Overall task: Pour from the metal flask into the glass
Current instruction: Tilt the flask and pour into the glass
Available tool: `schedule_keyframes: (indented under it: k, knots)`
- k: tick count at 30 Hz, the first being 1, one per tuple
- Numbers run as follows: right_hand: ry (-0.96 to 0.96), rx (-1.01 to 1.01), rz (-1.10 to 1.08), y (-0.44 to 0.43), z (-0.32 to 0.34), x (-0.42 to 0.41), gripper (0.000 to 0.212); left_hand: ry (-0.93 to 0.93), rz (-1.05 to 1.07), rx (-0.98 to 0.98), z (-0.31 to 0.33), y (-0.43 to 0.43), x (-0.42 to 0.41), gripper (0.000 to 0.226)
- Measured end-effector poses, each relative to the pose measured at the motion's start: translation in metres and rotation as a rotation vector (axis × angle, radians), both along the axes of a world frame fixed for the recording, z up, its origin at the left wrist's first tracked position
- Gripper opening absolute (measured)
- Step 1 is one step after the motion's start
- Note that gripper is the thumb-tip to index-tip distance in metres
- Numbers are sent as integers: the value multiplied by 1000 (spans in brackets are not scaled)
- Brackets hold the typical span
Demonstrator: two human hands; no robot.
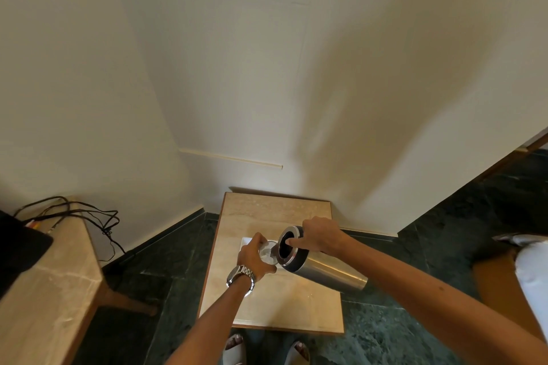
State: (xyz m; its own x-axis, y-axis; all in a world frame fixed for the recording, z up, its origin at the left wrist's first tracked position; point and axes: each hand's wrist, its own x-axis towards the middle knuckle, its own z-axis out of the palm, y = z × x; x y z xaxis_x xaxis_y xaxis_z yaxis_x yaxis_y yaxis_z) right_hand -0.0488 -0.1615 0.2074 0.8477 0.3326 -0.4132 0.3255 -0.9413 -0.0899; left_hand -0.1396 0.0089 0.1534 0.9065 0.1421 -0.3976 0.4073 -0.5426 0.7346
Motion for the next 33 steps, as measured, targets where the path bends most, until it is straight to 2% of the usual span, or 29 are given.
schedule_keyframes:
  k: [33]
  knots:
    - [19, -57, 5, 5, 5, 0, 63, 8, -22, 11, -2, 1, 1, 68]
